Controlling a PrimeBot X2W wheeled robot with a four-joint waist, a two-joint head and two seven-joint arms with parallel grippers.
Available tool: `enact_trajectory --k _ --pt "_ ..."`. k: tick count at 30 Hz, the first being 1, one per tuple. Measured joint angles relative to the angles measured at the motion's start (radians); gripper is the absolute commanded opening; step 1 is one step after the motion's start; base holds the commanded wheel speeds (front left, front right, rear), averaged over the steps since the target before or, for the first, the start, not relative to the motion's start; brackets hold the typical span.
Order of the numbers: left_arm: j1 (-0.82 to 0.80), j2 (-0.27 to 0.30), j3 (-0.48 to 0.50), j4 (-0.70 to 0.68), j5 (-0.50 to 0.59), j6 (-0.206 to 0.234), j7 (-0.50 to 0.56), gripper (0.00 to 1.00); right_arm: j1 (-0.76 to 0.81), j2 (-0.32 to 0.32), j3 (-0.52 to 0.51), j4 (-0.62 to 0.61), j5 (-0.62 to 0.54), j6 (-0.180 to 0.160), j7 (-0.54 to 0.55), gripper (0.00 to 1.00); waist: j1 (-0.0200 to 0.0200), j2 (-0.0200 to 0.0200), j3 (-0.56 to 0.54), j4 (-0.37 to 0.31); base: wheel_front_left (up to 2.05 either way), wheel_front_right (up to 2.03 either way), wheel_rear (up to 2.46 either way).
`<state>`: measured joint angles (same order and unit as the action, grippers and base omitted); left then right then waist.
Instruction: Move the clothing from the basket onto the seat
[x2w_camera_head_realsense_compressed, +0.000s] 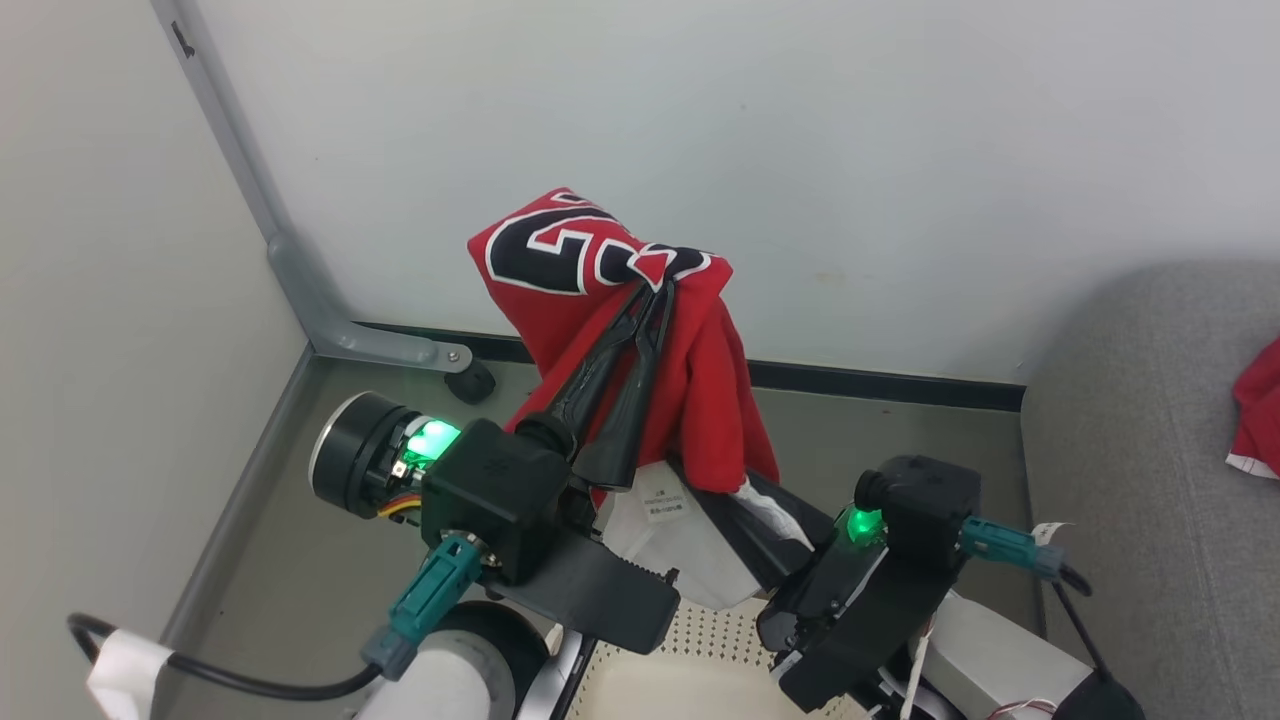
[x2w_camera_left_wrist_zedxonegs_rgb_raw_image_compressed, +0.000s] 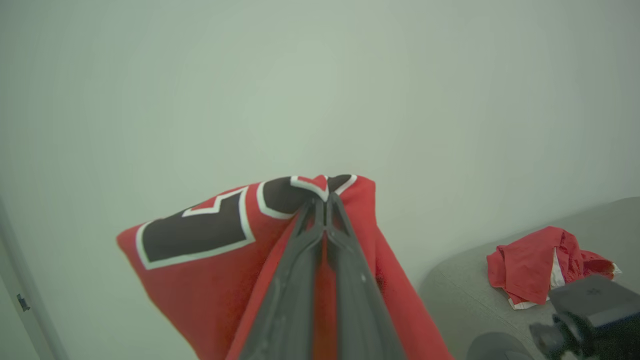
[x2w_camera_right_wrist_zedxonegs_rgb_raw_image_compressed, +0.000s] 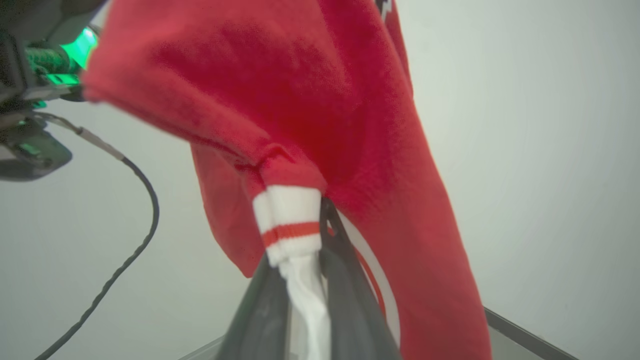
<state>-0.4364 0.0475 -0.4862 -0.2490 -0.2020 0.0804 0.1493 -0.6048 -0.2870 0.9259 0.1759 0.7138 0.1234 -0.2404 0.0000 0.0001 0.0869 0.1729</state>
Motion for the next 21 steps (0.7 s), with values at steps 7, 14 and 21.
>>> enact_trajectory --k 7,14,21 --pt "0.057 0.000 0.027 -0.019 0.003 0.024 0.000 1.00 0.013 -0.037 -0.088 -0.004 0.000 0.000 -0.008 0.00 0.0000 0.0000 -0.002 -0.022 0.00 0.00 0.00" --pt "0.136 0.002 0.044 -0.049 0.030 0.034 -0.002 1.00 0.025 -0.085 -0.184 -0.015 0.000 -0.007 -0.009 0.00 0.0000 0.0000 -0.007 -0.051 0.00 0.00 0.00" --pt "0.234 0.004 0.026 -0.062 0.055 0.035 -0.012 1.00 0.025 -0.153 -0.299 0.001 0.002 -0.019 -0.009 0.00 0.0000 0.0000 -0.008 -0.083 0.00 0.00 0.00"
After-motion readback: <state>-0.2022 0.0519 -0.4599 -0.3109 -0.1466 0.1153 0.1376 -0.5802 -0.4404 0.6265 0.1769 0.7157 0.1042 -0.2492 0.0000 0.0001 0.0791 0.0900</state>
